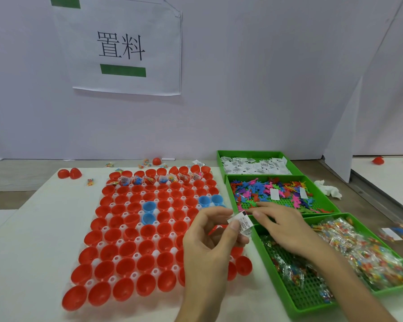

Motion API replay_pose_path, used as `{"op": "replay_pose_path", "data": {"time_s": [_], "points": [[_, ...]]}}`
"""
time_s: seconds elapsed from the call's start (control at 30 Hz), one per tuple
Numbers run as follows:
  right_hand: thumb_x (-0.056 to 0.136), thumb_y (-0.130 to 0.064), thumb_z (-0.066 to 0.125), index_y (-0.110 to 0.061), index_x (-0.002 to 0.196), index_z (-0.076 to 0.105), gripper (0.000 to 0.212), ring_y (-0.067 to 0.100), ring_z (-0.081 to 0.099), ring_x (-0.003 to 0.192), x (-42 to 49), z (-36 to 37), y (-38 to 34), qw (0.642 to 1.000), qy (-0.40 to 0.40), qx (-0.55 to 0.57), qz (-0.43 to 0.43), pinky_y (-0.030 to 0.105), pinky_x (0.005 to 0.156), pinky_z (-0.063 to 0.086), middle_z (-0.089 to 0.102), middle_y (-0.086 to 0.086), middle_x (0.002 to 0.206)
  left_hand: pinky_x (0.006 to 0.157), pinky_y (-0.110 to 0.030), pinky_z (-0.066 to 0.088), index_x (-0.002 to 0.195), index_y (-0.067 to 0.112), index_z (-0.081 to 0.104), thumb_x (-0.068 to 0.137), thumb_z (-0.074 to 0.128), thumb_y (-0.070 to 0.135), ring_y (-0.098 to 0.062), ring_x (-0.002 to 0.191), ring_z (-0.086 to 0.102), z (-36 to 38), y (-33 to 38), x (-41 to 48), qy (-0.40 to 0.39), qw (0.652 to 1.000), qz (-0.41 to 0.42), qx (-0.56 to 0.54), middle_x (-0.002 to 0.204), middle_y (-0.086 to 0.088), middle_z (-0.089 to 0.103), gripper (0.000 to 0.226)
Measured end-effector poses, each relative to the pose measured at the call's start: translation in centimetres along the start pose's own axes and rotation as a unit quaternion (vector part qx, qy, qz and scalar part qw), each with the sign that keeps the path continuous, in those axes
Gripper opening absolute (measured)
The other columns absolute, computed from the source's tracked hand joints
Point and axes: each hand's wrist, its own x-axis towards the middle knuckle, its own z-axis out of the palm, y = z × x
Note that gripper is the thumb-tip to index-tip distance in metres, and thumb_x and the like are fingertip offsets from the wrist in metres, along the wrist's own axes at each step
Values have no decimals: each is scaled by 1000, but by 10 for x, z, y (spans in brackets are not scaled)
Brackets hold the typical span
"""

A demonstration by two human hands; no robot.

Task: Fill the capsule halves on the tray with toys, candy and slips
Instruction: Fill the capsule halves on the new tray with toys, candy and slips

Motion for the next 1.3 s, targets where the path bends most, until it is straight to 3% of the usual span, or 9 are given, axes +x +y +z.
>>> {"op": "replay_pose_path", "data": {"time_s": [0.1,0.27,0.43,0.53,0.7,0.87,1.0,1.2,1.3], "points": [[106,-46,33,-46,132,58,36,7,37,141,4,1,4,999,1,-33,16,39,110,24,45,-18,151,61,-25,55,89,20,70,85,70,5,-23,63,68,0,0,-1,-4,1000,-1,5,84,-11,69,16],[108,-39,34,-32,133,62,38,9,41,138,6,4,6,999,13,-30,26,38,111,25,48,-18,148,62,-25,55,89,21,70,84,70,6,-22,63,68,0,0,-2,-9,1000,0,11,82,-9,69,15],[107,-30,41,-20,133,63,35,13,50,128,4,0,7,997,60,39,31,38,112,33,56,-7,139,62,-25,55,89,20,70,84,70,7,-22,63,67,-1,1,-1,-6,1000,-2,10,82,-9,69,14],[105,-39,41,-32,129,64,34,9,48,126,2,-3,4,994,78,71,10,33,105,34,54,-12,136,62,-24,54,88,20,70,83,70,9,-22,62,67,-1,1,-1,-4,1000,-1,11,82,-8,68,12],[105,-51,29,-40,125,66,44,6,45,128,4,1,2,1000,-4,-7,10,41,109,24,50,-20,141,61,-25,55,88,20,70,84,70,6,-22,62,67,0,-1,-1,-5,1000,-2,11,82,-9,68,15],[107,-41,32,-31,128,65,40,7,50,123,6,3,5,999,45,-9,16,36,106,27,57,-17,136,62,-25,55,88,22,70,82,71,10,-23,63,67,0,0,-1,-6,1000,-3,14,82,-8,69,13],[105,-36,43,-27,124,69,34,3,52,118,3,-2,3,979,168,112,1,45,113,36,64,-11,130,62,-24,55,88,21,70,79,71,15,-22,63,67,-1,1,-1,-5,1000,-4,9,82,-8,69,10],[92,-19,70,-27,105,78,17,-10,57,93,-3,-9,-1,951,276,141,3,2,89,33,70,-17,101,63,-24,55,90,20,71,79,71,15,-23,64,68,-1,0,-1,-6,1000,-5,9,83,-10,68,12],[87,-13,76,-26,92,80,15,-16,61,78,-4,-10,2,941,284,182,25,-2,70,41,69,-20,86,63,-25,55,91,20,70,80,72,14,-23,64,68,-1,0,-1,-5,1000,-6,11,83,-9,69,12]]}}
